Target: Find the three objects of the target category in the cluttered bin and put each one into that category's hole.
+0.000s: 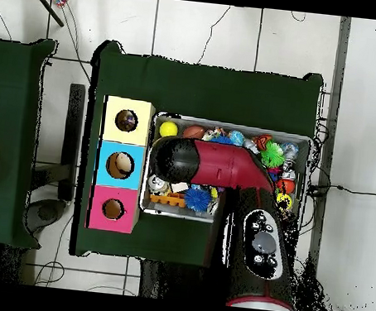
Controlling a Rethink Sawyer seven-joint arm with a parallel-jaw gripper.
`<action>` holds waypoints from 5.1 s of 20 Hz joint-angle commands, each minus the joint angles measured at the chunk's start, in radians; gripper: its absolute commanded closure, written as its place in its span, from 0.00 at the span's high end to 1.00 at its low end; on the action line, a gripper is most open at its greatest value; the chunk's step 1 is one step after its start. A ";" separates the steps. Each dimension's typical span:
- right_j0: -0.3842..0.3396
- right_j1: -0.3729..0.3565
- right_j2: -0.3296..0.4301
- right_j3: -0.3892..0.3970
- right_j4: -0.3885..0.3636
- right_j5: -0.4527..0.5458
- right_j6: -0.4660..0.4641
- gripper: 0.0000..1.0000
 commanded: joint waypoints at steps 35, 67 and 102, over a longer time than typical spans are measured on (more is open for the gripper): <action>-0.170 -0.050 0.205 -0.224 0.007 0.417 -0.153 0.00; -0.227 -0.001 0.271 -0.303 -0.037 0.452 -0.203 0.00; -0.129 0.208 0.135 -0.149 -0.138 0.064 0.106 1.00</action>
